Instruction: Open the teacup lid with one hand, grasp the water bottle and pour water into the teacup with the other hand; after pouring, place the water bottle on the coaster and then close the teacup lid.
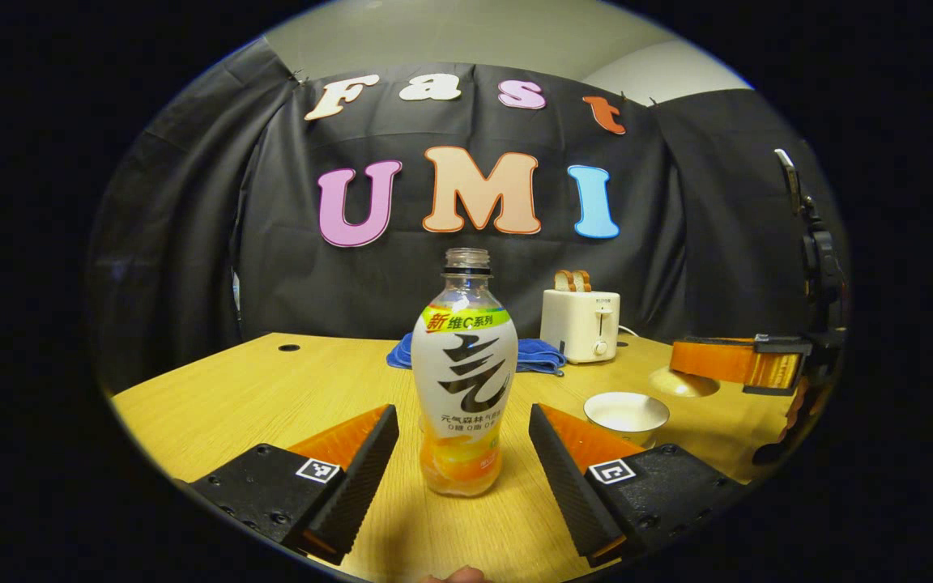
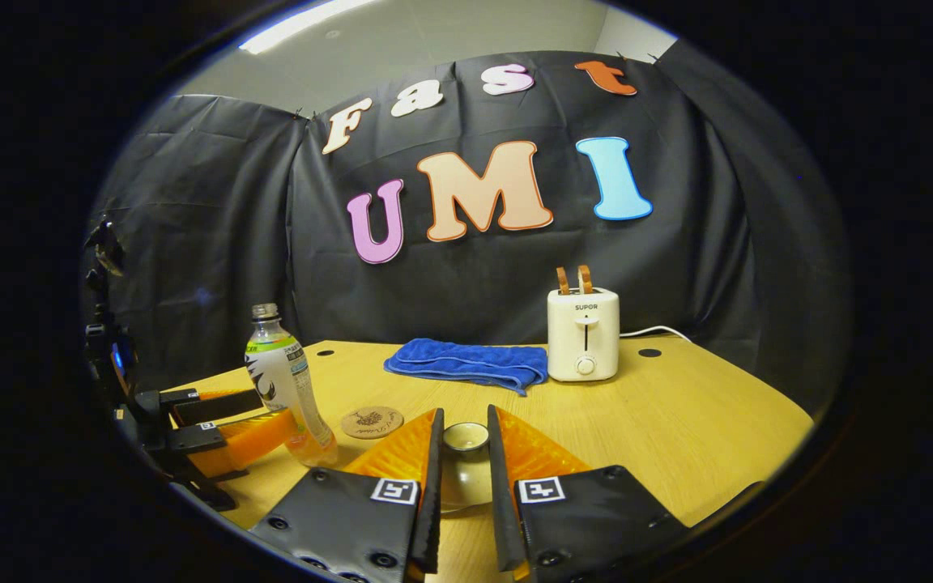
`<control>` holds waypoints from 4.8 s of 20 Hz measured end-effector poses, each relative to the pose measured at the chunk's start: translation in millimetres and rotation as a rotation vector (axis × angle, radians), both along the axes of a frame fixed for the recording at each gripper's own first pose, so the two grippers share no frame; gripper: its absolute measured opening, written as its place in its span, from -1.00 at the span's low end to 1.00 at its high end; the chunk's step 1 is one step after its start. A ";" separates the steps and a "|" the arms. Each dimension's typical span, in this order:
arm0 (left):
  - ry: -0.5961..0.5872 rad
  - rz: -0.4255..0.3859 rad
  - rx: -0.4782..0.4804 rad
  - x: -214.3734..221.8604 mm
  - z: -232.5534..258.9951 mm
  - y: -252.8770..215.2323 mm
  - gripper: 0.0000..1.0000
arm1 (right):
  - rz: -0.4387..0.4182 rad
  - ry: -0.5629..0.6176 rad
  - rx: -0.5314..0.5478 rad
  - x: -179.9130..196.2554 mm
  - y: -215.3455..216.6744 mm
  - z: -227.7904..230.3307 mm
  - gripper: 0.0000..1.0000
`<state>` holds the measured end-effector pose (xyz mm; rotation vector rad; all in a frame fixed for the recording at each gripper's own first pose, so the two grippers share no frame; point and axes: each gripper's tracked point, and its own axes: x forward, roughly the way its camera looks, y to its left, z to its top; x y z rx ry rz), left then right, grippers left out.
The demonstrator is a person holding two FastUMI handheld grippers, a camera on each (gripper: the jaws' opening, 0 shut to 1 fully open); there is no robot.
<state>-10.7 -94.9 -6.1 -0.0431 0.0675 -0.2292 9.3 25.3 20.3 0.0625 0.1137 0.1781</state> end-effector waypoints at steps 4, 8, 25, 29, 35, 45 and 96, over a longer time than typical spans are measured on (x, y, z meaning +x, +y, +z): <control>0.011 0.007 0.004 12.0 -1.5 -5.9 0.90 | -0.018 -0.021 0.014 -4.9 -13.8 9.1 -0.39; 0.008 0.047 0.013 20.6 -0.9 -2.0 0.87 | -0.036 -0.028 0.041 -8.8 -27.0 8.9 -0.43; 0.035 0.058 0.195 34.2 -4.7 -11.2 0.13 | -0.102 -0.072 0.110 -25.2 -78.8 27.9 -0.39; -0.013 0.069 0.348 34.9 4.2 -10.0 0.15 | -0.104 -0.065 0.110 -23.1 -82.1 26.9 -0.34; -0.017 0.041 0.533 37.1 -1.4 -11.2 0.13 | -0.109 -0.075 0.110 -24.8 -86.7 32.0 -0.36; -0.086 -0.046 0.904 37.6 -15.8 -30.3 0.12 | -0.147 -0.102 0.125 -29.1 -110.5 44.3 -0.34; -0.205 -0.247 2.007 49.4 -3.1 -25.3 0.12 | -0.144 -0.081 0.127 -28.0 -114.8 38.3 -0.39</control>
